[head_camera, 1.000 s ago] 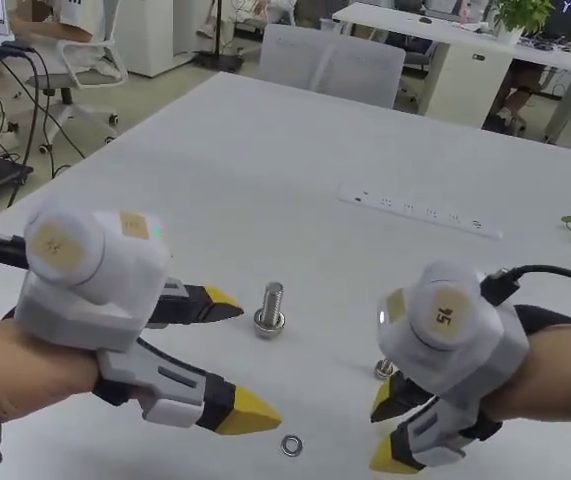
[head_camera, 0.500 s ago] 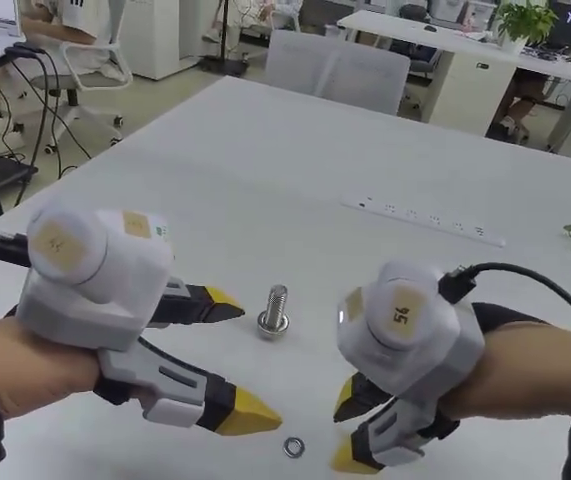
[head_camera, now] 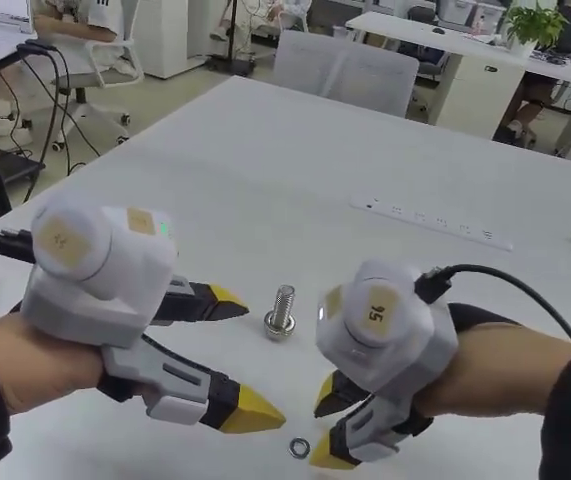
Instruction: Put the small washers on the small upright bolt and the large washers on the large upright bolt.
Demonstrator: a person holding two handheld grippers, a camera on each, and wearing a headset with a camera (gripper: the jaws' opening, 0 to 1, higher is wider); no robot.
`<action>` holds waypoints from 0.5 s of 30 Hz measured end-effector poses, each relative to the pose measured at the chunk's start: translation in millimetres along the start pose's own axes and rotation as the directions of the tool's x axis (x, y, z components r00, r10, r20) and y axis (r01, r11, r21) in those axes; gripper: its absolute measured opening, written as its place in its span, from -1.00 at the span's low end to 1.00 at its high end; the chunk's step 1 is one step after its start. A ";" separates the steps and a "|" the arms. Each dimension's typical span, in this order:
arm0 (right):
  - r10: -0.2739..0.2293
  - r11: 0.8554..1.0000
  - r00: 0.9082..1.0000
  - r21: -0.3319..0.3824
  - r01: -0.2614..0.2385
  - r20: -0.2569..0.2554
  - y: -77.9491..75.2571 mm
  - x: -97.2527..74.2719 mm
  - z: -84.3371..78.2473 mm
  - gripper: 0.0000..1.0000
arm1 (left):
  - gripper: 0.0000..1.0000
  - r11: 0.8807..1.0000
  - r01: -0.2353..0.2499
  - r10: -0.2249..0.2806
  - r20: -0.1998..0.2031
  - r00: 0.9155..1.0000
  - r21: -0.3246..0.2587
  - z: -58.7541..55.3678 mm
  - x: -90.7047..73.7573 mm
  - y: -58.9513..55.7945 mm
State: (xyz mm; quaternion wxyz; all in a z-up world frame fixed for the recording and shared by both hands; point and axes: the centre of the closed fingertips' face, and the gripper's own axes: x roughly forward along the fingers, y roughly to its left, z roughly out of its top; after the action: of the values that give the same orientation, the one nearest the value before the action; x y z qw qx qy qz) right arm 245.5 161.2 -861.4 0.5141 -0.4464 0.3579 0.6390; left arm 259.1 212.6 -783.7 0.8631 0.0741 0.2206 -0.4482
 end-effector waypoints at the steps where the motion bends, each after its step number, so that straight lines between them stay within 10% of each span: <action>1: 0.002 1.000 1.000 0.000 -0.002 0.001 0.2 0.4 0.6 -0.45 | 0.41 1.000 0.000 0.000 0.002 1.000 -0.001 0.0 -0.1 0.2; 15: 0.011 1.000 1.000 -0.010 -0.011 -0.005 -0.1 4.8 2.0 -0.45 | 0.41 1.000 0.004 -0.004 0.006 1.000 -0.003 1.0 0.8 0.9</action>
State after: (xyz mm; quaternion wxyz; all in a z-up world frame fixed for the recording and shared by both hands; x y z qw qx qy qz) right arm 244.9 164.7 -865.2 0.5074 -0.4486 0.3584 0.6426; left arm 260.5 212.2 -783.3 0.8630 0.0707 0.2188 -0.4499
